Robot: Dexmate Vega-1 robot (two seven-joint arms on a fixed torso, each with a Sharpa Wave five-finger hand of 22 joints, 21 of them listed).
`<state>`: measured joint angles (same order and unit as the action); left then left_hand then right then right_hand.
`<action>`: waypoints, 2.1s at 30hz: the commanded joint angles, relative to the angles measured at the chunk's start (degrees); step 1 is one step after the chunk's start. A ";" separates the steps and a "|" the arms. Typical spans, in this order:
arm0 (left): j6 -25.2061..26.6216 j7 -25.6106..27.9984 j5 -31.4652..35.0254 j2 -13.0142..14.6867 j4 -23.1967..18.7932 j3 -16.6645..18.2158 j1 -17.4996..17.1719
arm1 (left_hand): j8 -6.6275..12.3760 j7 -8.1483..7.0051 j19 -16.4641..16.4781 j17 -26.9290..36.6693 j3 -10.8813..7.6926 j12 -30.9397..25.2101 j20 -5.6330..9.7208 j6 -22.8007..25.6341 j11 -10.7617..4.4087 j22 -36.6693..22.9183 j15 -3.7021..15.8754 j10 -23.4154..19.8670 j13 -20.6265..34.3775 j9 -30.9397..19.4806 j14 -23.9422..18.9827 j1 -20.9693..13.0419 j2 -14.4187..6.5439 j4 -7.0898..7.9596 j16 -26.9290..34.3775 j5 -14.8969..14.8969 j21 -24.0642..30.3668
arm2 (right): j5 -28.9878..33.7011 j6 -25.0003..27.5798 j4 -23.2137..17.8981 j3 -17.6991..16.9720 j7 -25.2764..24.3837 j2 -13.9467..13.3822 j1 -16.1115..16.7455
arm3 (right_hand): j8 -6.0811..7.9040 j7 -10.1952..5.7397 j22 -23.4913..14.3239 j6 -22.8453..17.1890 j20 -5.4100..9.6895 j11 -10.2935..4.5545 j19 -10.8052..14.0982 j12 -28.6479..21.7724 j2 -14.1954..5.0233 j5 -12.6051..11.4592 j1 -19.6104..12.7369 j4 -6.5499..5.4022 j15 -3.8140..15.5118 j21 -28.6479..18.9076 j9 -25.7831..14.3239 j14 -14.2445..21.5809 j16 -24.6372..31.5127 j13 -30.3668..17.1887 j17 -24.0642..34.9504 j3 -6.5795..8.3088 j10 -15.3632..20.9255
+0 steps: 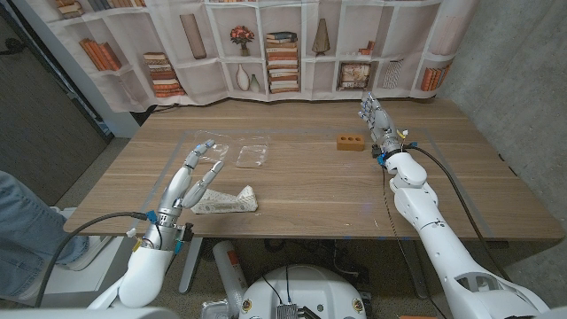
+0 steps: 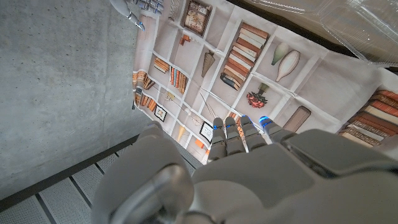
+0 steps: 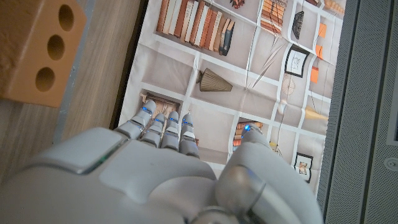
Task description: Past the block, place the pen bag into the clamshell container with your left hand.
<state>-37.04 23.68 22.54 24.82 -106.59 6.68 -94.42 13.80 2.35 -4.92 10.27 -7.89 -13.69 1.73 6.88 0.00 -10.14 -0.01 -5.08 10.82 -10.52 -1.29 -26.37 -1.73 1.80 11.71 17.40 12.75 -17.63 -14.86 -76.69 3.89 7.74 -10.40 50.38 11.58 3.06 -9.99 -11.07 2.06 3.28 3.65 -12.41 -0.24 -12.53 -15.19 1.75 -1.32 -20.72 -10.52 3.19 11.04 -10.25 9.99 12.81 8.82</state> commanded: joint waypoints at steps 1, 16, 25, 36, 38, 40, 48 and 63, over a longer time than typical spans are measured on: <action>4.19 2.22 3.60 0.64 -2.97 0.16 -2.36 | 0.09 -0.02 0.37 0.09 -0.26 -0.06 -0.06 0.36 -0.07 -0.04 -0.01 -0.63 0.07 -0.28 -0.82 -0.97 0.01 -0.51 0.24 0.41 0.12 | -0.18 0.00 -0.03 -0.24 0.19 -0.01 0.16 | -0.25 0.05 -0.16 -0.32 1.30 -0.10 0.48 -0.05 -0.39 0.22 -0.23 0.40 0.10 0.19 -0.25 0.61 -0.16 -0.25 0.31 0.21 0.34; 7.61 5.25 5.88 2.14 -4.81 -0.96 -4.99 | 0.01 -0.20 0.68 0.10 -0.42 -0.01 -0.27 0.87 -0.19 -0.02 -0.01 -1.25 0.10 -0.29 -1.22 -2.26 0.20 -1.32 0.10 0.74 -0.06 | -0.07 0.00 0.06 0.07 0.57 0.09 0.09 | -0.26 -0.04 -0.17 -0.43 1.25 0.00 0.64 -0.02 -0.43 0.22 -0.19 0.49 0.08 0.52 -0.25 0.70 -0.19 -0.25 0.32 0.14 0.47; 9.95 5.52 5.82 3.20 -5.93 -1.46 -6.37 | -0.07 -0.13 0.79 0.11 -0.46 0.08 -0.46 1.09 -0.29 -0.03 0.16 -1.42 0.12 -0.30 -1.53 -2.78 0.27 -1.64 0.08 0.88 -0.16 | -0.34 0.20 0.77 0.04 0.67 0.46 0.01 | -0.29 -0.12 -0.18 -0.43 1.27 -0.06 0.71 0.02 -0.47 0.21 -0.17 0.55 0.04 0.76 -0.25 0.72 -0.22 -0.26 0.32 0.11 0.48; 13.44 6.12 6.82 4.44 -7.44 -2.00 -7.30 | -0.14 -0.15 0.88 0.13 -0.48 0.16 -0.52 1.30 -0.25 -0.04 0.14 -1.57 0.13 -0.31 -1.60 -3.22 0.32 -1.90 -0.02 1.01 -0.25 | -0.34 -0.29 1.74 0.11 1.10 0.75 -0.37 | -0.29 -0.16 -0.19 -0.54 1.18 -0.08 0.77 0.03 -0.50 0.22 -0.10 0.60 0.04 1.04 -0.25 0.77 -0.24 -0.26 0.33 0.03 0.58; 14.09 6.25 7.08 4.70 -7.70 -2.10 -7.42 | -0.14 -0.20 0.88 0.13 -0.49 0.17 -0.52 1.36 -0.31 -0.05 0.14 -1.61 0.14 -0.31 -1.61 -3.31 0.34 -1.95 -0.04 1.03 -0.27 | -0.27 -0.24 1.75 0.12 1.10 0.73 -0.37 | -0.30 -0.18 -0.20 -0.52 1.17 -0.05 0.77 0.04 -0.50 0.22 -0.09 0.60 0.05 1.07 -0.25 0.79 -0.23 -0.26 0.33 0.03 0.57; 14.46 6.36 7.13 5.00 -7.83 -2.22 -7.50 | -0.16 -0.14 0.90 0.13 -0.49 0.20 -0.56 1.37 -0.26 -0.05 0.09 -1.62 0.14 -0.31 -1.63 -3.39 0.35 -2.00 -0.06 1.06 -0.29 | -0.14 -0.54 1.98 0.18 1.28 0.66 -0.42 | -0.28 -0.19 -0.20 -0.58 1.14 -0.07 0.78 0.04 -0.51 0.22 -0.09 0.61 0.05 1.10 -0.25 0.79 -0.23 -0.26 0.33 0.03 0.60; 16.90 7.47 8.71 5.78 -9.04 -2.50 -8.20 | -0.21 -0.18 0.98 0.14 -0.48 0.27 -0.62 1.52 -0.43 -0.05 0.11 -1.69 0.15 -0.32 -1.67 -3.69 0.45 -2.20 -0.12 1.15 -0.34 | -0.35 -0.33 1.71 0.10 1.08 1.01 -0.31 | -0.30 -0.21 -0.20 -0.57 1.15 -0.12 0.82 0.04 -0.52 0.22 -0.09 0.64 0.08 1.22 -0.25 0.90 -0.21 -0.26 0.33 0.01 0.64; 23.08 8.63 11.21 6.96 -12.31 -2.71 -10.29 | -0.43 -0.41 1.38 0.16 -0.49 0.41 -0.83 1.61 -0.62 -0.06 0.16 -1.96 0.18 -0.33 -2.13 -4.67 0.75 -2.84 -0.14 1.39 -0.40 | -0.27 -0.53 1.74 0.16 1.33 0.89 -0.36 | -0.27 -0.39 -0.21 -0.74 1.04 -0.15 0.95 0.05 -0.56 0.22 -0.05 0.72 -0.03 1.50 -0.25 1.08 -0.19 -0.26 0.33 -0.05 0.76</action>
<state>-17.92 31.56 32.38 30.88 -117.01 4.23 -103.48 13.47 2.04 -3.58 10.26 -8.26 -13.29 1.02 8.01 -0.61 -10.15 -0.01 -6.52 10.80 -10.52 -2.93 -30.21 -0.76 -0.66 11.71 18.29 12.47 -17.87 -15.43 -74.96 4.02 8.93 -9.55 50.06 11.58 2.76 -9.99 -11.36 2.05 3.08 4.05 -12.41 -0.24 -12.53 -15.19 2.15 -1.43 -19.27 -10.52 3.91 11.04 -10.25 9.98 12.74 9.02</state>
